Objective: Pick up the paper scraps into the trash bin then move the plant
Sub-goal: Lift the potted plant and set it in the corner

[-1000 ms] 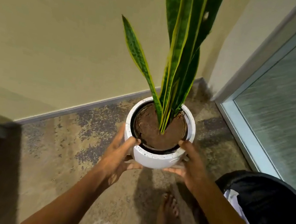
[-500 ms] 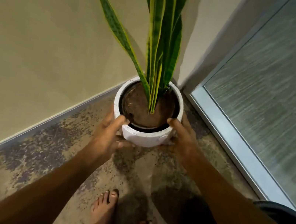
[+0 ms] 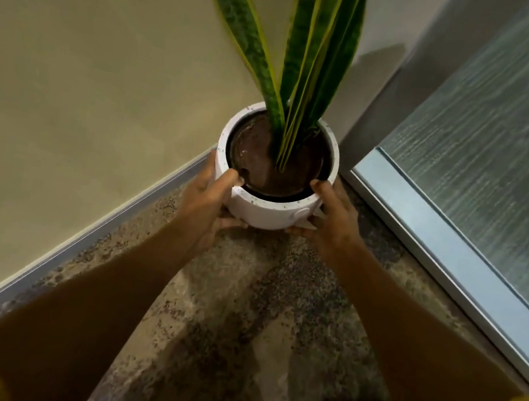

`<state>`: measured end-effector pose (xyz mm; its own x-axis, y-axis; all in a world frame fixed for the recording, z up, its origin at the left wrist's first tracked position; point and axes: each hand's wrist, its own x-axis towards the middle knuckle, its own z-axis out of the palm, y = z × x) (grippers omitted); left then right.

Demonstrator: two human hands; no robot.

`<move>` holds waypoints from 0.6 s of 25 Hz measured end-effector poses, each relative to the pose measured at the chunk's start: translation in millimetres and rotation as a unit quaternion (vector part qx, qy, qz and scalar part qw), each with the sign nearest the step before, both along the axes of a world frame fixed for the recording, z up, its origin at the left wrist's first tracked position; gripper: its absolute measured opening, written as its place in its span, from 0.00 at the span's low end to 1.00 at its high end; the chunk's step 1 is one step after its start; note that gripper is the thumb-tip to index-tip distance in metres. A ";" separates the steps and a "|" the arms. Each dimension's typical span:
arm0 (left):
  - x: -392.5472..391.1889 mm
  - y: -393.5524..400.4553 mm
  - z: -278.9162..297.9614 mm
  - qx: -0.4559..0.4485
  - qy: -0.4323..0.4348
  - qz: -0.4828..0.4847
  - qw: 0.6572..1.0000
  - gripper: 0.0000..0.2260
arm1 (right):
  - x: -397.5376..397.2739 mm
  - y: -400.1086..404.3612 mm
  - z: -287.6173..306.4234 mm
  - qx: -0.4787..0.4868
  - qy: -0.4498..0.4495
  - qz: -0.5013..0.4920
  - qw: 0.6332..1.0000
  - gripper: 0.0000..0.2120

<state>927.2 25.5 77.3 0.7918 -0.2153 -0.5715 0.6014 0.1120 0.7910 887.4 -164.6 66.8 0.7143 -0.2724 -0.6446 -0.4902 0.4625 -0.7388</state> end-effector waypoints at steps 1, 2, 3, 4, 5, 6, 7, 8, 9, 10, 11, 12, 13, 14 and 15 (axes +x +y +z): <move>6.7 -2.9 -4.1 0.003 0.004 0.003 1.000 0.25 | 4.8 -1.6 -3.7 -0.004 0.002 -0.004 1.000 0.25; 11.9 -5.2 -7.6 0.005 0.008 0.006 1.000 0.26 | 8.9 -2.9 -5.8 -0.007 0.004 -0.007 1.000 0.25; 16.4 -6.6 -10.1 0.009 0.012 0.009 1.000 0.27 | 12.3 -3.6 -6.0 -0.010 0.007 -0.009 1.000 0.25; 20.2 -8.0 -12.9 0.010 0.016 0.011 1.000 0.28 | 15.7 -4.3 -6.0 -0.011 0.010 -0.011 1.000 0.25; 23.3 -8.6 -14.7 0.009 0.018 0.010 1.000 0.28 | 18.5 -4.7 -5.5 -0.012 0.013 -0.011 1.000 0.25; 25.8 -9.1 -16.3 0.008 0.020 0.008 1.000 0.29 | 20.6 -4.7 -5.5 -0.012 0.014 -0.011 1.000 0.25; 28.5 -9.0 -16.7 0.007 0.023 0.008 1.000 0.30 | 22.3 -4.0 -5.2 -0.011 0.013 -0.012 1.000 0.25; 31.0 -8.9 -16.4 0.007 0.028 0.009 1.000 0.30 | 23.5 -3.1 -5.7 -0.011 0.011 -0.014 1.000 0.24; 33.4 -8.9 -15.9 0.009 0.032 0.009 0.999 0.31 | 24.8 -2.6 -5.6 -0.011 0.011 -0.017 1.000 0.24; 35.4 -8.7 -15.9 0.010 0.031 0.007 0.999 0.31 | 26.2 -2.9 -6.2 -0.009 0.012 -0.022 1.000 0.24; 36.7 -9.1 -14.7 0.012 0.029 0.004 0.999 0.31 | 28.1 -3.4 -6.8 -0.007 0.015 -0.026 1.000 0.24; 37.2 -10.0 -13.4 0.012 0.024 -0.001 1.000 0.30 | 29.6 -4.9 -7.4 -0.007 0.017 -0.026 1.000 0.24; 37.7 -11.3 -11.8 0.008 0.025 0.000 1.000 0.29 | 30.5 -5.6 -6.6 -0.003 0.020 -0.024 1.000 0.24; 37.8 -12.2 -10.7 0.008 0.022 -0.001 1.000 0.28 | 31.1 -6.0 -6.6 -0.002 0.022 -0.018 1.000 0.24; 37.7 -13.4 -9.6 0.009 0.018 0.001 1.000 0.27 | 31.5 -5.8 -5.3 -0.003 0.022 -0.011 1.000 0.24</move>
<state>965.0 12.0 67.7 0.7711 -0.2034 -0.6034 0.6294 0.0994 0.7707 918.9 -170.3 61.5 0.6789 -0.2911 -0.6741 -0.5128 0.4691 -0.7190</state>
